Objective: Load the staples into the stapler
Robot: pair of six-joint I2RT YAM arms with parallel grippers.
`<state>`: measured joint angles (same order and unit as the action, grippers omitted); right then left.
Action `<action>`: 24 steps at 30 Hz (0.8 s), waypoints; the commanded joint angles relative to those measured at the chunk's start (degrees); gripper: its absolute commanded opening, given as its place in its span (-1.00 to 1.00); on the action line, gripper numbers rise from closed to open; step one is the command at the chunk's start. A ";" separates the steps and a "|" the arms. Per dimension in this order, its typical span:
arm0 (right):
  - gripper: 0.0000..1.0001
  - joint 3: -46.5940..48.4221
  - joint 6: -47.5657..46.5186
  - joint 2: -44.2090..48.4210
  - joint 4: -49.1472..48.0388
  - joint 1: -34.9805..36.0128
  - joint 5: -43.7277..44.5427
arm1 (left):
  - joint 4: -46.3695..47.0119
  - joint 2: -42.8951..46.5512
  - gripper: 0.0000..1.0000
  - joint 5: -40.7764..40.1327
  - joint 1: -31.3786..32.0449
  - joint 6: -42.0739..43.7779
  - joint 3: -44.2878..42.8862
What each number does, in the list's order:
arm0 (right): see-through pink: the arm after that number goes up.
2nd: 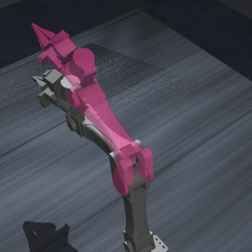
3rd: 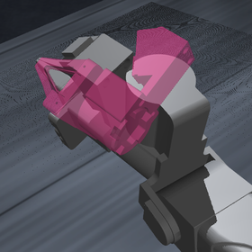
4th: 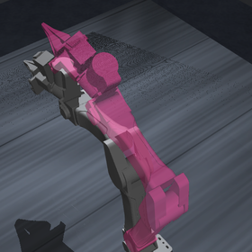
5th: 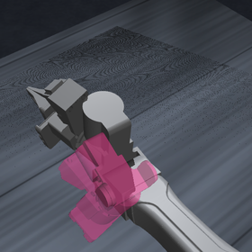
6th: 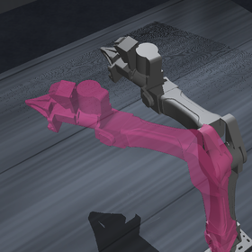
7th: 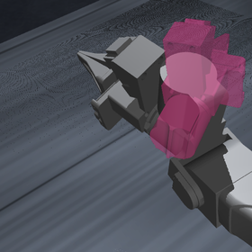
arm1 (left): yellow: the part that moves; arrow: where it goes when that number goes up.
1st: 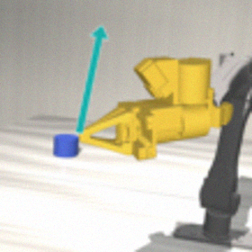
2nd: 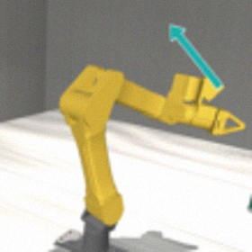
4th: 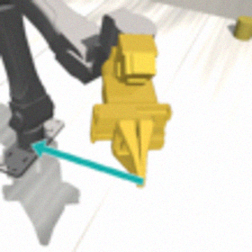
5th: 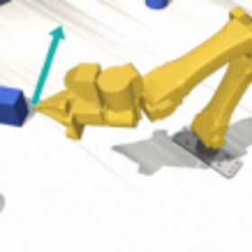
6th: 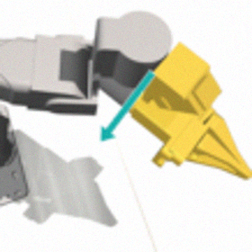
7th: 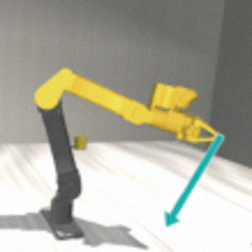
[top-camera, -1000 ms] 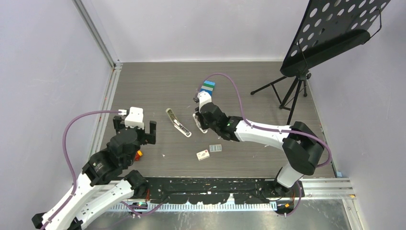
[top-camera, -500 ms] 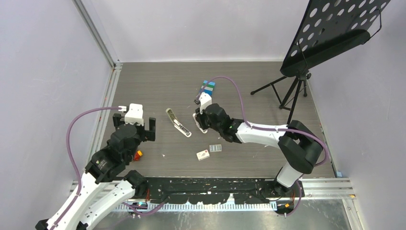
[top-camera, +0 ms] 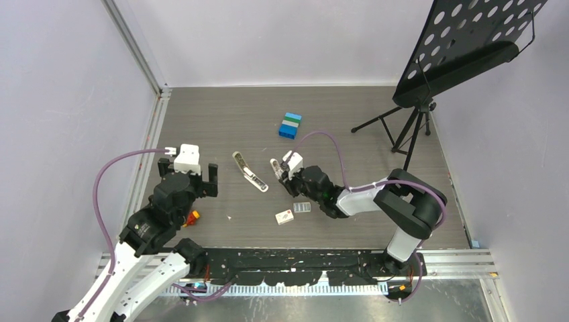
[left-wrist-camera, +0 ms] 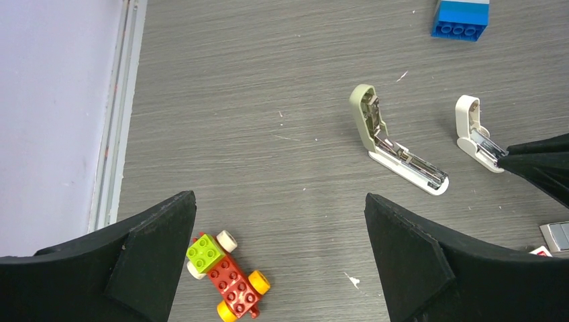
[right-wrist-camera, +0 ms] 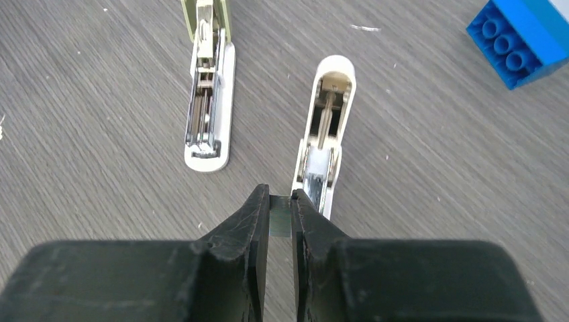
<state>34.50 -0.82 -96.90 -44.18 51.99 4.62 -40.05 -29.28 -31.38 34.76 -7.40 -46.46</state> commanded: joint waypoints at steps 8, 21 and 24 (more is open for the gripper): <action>-0.83 7.62 -2.96 0.59 3.76 -0.38 -0.91 | 2.81 -1.20 0.99 2.29 -1.62 -0.07 -0.04; -0.86 9.10 -1.70 -3.08 4.11 -2.74 -0.14 | 2.99 -1.34 0.99 3.63 -2.83 -0.24 -0.13; -0.87 9.25 -1.30 -3.71 4.14 -3.07 -0.20 | 2.96 -1.27 0.99 3.84 -3.03 -0.25 -0.13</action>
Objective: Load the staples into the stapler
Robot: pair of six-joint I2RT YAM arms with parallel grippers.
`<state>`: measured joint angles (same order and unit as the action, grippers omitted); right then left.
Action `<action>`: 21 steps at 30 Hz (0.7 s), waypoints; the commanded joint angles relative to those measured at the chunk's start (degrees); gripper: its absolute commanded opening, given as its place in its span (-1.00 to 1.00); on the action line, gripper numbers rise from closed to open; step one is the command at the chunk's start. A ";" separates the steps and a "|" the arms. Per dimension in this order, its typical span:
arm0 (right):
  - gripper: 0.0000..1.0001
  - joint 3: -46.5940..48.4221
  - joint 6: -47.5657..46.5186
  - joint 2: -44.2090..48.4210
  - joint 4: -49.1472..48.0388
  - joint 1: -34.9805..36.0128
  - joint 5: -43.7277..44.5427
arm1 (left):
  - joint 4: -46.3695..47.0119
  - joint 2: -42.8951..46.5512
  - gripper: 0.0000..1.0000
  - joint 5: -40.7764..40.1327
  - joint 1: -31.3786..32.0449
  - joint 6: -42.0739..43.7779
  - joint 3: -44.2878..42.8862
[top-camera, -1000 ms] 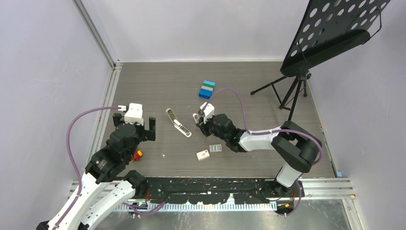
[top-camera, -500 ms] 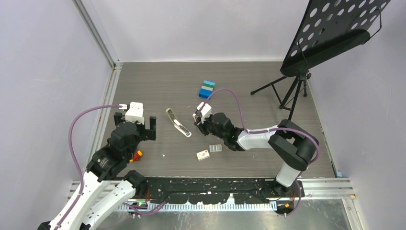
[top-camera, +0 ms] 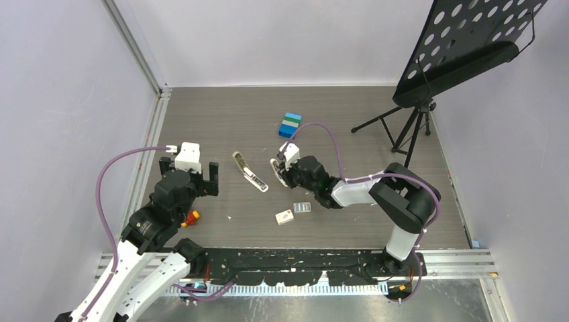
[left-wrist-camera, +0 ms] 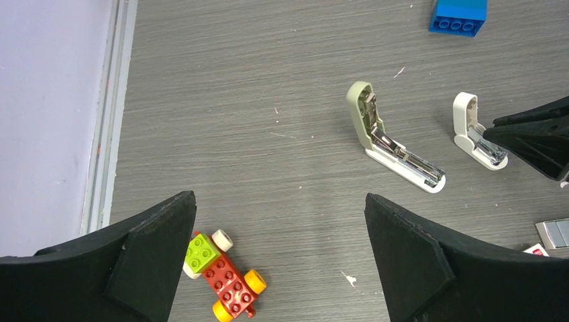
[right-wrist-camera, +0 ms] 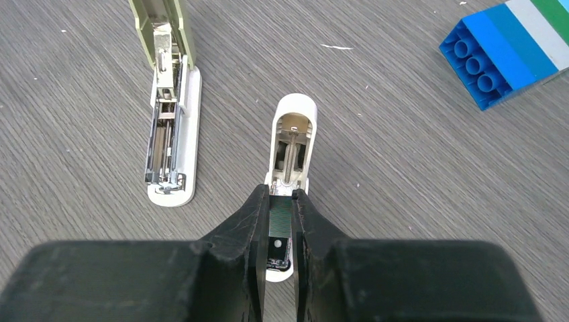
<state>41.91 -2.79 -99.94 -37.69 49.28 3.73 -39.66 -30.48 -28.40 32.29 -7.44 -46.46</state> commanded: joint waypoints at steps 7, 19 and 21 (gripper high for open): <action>-0.88 2.10 1.11 -1.65 -2.38 -0.58 0.51 | 2.66 -0.19 0.99 1.37 -0.94 -0.29 -0.13; -0.88 2.30 1.12 -2.38 -2.07 -0.67 -0.17 | 2.72 -0.15 0.99 1.96 -1.45 -0.47 -0.13; -0.88 2.38 1.28 -2.46 -2.04 -0.67 -0.16 | 2.71 -0.17 0.99 2.05 -1.53 -0.47 -0.13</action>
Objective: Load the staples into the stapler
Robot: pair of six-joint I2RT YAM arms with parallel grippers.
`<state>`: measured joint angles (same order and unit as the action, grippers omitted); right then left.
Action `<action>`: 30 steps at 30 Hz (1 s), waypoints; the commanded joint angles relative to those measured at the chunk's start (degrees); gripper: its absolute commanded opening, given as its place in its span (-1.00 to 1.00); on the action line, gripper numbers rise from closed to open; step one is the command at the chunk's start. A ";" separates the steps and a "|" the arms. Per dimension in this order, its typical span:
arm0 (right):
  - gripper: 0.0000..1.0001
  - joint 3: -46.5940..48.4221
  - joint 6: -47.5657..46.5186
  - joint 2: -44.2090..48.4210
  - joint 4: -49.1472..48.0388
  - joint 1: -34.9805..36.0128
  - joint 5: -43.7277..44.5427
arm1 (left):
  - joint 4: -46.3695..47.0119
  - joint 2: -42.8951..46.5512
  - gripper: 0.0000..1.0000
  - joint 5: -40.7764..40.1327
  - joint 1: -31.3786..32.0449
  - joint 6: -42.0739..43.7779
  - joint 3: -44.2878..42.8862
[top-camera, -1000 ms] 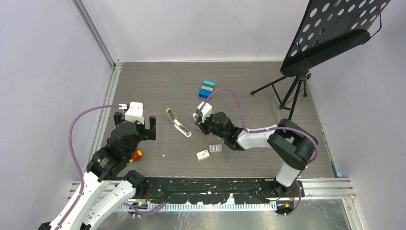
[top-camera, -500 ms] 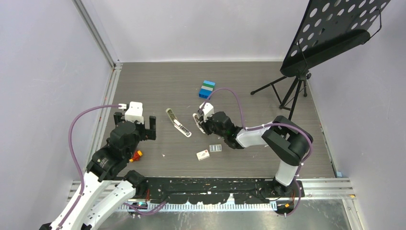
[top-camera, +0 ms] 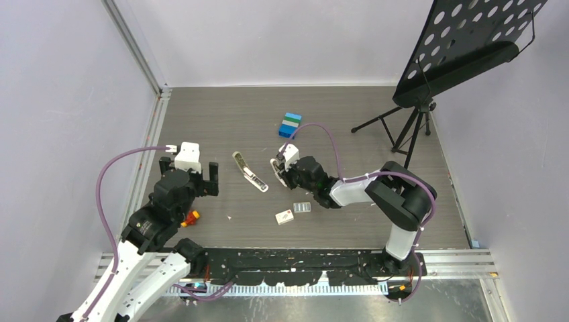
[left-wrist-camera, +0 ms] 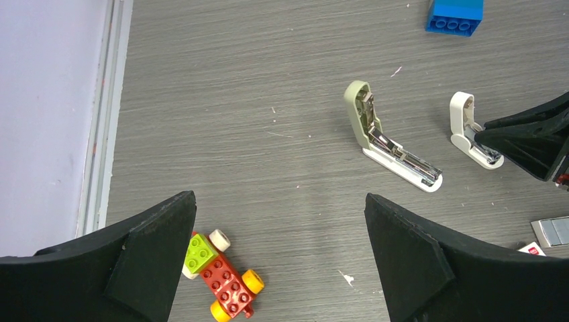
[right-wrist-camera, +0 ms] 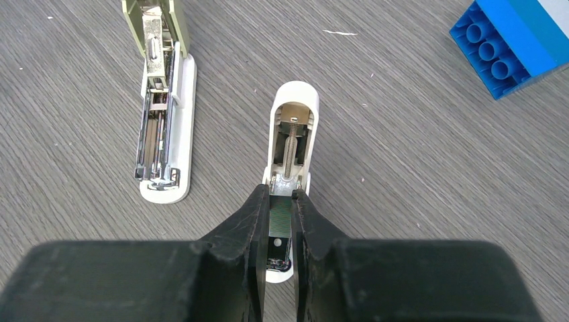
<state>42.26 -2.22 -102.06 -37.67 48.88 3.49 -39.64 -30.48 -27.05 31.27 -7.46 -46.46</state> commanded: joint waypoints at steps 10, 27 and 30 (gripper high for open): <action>-0.88 2.13 1.06 -0.34 -1.59 -0.35 0.19 | 2.72 -0.24 0.99 1.22 -0.85 -0.49 -0.12; -0.89 2.48 1.63 -1.06 -1.02 -0.46 -0.95 | 2.90 -0.64 0.99 2.27 -1.56 -0.62 -0.21; -0.89 2.01 1.74 -0.74 -1.75 -0.45 -1.62 | 2.95 -0.52 0.99 2.26 -1.56 -0.62 -0.14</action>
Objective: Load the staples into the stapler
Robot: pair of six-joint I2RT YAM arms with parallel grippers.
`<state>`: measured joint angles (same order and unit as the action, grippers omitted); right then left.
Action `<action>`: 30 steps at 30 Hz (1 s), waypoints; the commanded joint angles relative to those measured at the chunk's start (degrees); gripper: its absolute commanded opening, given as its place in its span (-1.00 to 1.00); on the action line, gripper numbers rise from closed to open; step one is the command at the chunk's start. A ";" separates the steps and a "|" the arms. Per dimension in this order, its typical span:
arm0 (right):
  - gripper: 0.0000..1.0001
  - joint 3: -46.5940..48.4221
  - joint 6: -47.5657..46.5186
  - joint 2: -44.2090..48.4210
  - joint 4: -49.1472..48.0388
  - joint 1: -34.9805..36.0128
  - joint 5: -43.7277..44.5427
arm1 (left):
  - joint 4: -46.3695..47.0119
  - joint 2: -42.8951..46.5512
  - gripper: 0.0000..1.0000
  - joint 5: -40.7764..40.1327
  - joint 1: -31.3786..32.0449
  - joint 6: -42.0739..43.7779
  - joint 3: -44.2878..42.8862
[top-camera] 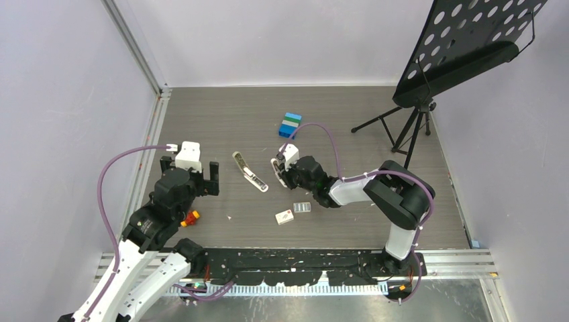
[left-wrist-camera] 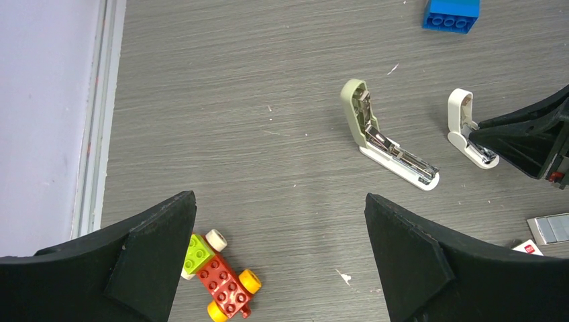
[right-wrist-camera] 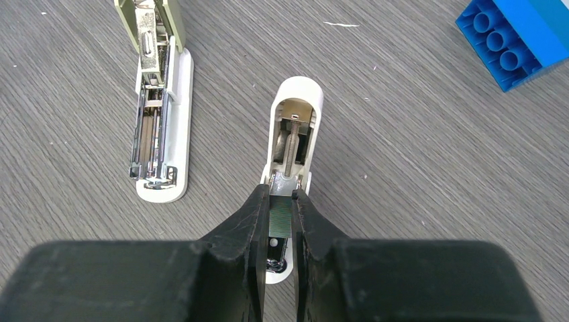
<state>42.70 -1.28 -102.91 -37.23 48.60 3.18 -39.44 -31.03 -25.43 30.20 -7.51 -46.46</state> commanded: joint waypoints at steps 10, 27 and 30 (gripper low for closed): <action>-0.89 0.93 1.12 2.34 -2.52 -0.17 1.23 | 2.68 0.31 0.99 0.79 -0.66 -0.67 -0.13; -0.87 0.45 6.25 2.94 -4.65 -0.13 2.15 | 2.63 0.18 0.98 0.90 -0.99 -0.75 -0.13; -0.87 0.55 6.42 2.43 -4.52 -0.09 2.55 | 2.62 0.20 0.98 1.00 -1.02 -0.75 -0.13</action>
<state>42.63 3.64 -101.60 -38.57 48.62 4.21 -39.24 -30.79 -25.21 29.54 -7.73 -46.46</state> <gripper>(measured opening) 0.202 0.992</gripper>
